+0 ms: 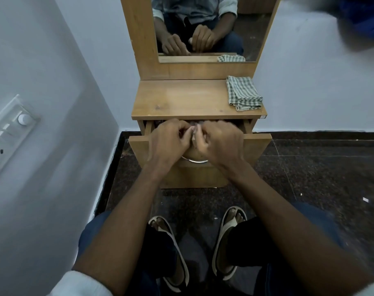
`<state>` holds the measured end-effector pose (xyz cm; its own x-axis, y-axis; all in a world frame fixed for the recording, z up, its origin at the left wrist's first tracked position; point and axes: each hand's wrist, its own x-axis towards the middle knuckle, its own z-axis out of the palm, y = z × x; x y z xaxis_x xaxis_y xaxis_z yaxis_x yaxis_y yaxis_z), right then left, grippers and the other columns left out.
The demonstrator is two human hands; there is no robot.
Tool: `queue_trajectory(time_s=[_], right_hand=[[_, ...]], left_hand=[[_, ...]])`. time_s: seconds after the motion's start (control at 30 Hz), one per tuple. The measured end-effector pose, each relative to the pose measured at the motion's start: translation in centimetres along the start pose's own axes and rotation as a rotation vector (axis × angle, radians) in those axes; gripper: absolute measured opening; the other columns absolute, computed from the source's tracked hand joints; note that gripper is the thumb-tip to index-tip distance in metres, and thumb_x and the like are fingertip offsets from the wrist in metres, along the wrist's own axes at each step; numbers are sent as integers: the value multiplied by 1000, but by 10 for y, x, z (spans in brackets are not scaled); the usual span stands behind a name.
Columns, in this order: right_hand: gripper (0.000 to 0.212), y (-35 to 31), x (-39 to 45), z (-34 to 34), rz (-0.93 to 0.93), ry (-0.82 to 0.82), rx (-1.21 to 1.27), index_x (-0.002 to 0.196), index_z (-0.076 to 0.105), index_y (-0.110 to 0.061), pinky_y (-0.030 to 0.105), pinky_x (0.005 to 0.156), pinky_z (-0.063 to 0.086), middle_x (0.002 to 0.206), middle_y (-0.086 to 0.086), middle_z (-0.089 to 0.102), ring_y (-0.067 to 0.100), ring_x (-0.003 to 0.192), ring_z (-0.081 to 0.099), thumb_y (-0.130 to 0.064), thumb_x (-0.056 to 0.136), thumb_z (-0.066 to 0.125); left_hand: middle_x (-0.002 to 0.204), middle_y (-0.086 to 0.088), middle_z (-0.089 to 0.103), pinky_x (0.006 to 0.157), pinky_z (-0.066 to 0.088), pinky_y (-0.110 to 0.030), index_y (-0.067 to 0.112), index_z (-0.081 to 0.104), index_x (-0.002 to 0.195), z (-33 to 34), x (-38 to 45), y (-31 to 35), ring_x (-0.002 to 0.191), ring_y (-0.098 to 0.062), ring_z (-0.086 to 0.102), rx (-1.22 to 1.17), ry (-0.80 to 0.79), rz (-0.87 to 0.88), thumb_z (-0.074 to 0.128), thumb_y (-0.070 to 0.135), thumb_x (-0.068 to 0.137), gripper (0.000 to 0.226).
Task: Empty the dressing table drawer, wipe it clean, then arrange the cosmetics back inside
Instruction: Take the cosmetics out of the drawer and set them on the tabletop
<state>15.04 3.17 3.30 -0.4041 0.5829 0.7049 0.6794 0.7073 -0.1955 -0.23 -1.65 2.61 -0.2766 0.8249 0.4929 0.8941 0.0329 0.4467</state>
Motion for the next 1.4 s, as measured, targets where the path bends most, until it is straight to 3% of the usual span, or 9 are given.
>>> queue_trajectory(time_s=[0.1,0.33,0.47,0.6,0.77,1.07,1.17,1.27,1.4], right_hand=[[22,3,16,1,81,8,0,73,66,-11,36,62,43,68,4,61,23,66,54,-21,93,65],[22,21,13,-8,327,-448,0,85,78,-17,33,62,53,76,0,74,27,74,68,-33,92,64],[18,37,12,-18,407,-588,45,74,79,-19,31,66,54,75,-6,75,19,75,69,-16,86,65],[14,38,15,-19,421,-569,9,74,76,-20,30,66,48,72,-4,72,21,75,67,-14,84,69],[12,28,15,-14,402,-532,-9,75,70,-18,30,63,40,70,-4,63,24,71,59,-17,86,67],[8,34,26,-16,435,-392,22,87,78,-23,39,74,59,84,-3,74,20,81,69,-22,89,70],[14,37,23,-23,437,-588,90,77,76,-21,40,71,63,72,-6,73,15,69,70,-15,87,69],[18,38,16,-30,487,-930,249,80,74,-6,31,52,61,59,5,73,18,50,72,-2,93,61],[18,33,16,-27,432,-1120,266,89,74,2,26,46,55,61,8,75,17,51,73,3,91,56]], left_hand=[[88,11,81,64,55,-28,28,84,101,-6,-1,4,76,-9,73,-60,-64,-98,71,39,96,18],[57,18,63,50,35,-20,31,82,82,-21,1,7,61,-2,60,-9,-199,-221,75,44,93,18],[75,14,76,68,53,-27,37,70,59,-21,2,3,73,-9,68,24,-301,-213,78,43,91,33],[63,15,68,77,59,-31,32,82,83,-21,1,14,66,-7,67,48,-418,-168,76,36,94,13],[58,8,62,84,63,-41,28,61,61,-8,3,26,59,-14,62,111,-376,-107,71,28,94,34],[80,10,77,72,63,-37,31,82,96,3,18,43,75,-15,72,106,-307,-91,74,35,93,10],[66,7,76,64,62,-31,20,81,86,-1,17,36,57,-8,73,11,-601,-175,71,24,96,15],[73,3,79,65,66,-35,12,84,94,-9,14,21,64,-13,77,-65,-924,-225,75,15,94,10],[73,-3,79,66,65,-31,8,83,100,-14,13,17,61,-14,74,-162,-1075,-316,79,19,94,13]])
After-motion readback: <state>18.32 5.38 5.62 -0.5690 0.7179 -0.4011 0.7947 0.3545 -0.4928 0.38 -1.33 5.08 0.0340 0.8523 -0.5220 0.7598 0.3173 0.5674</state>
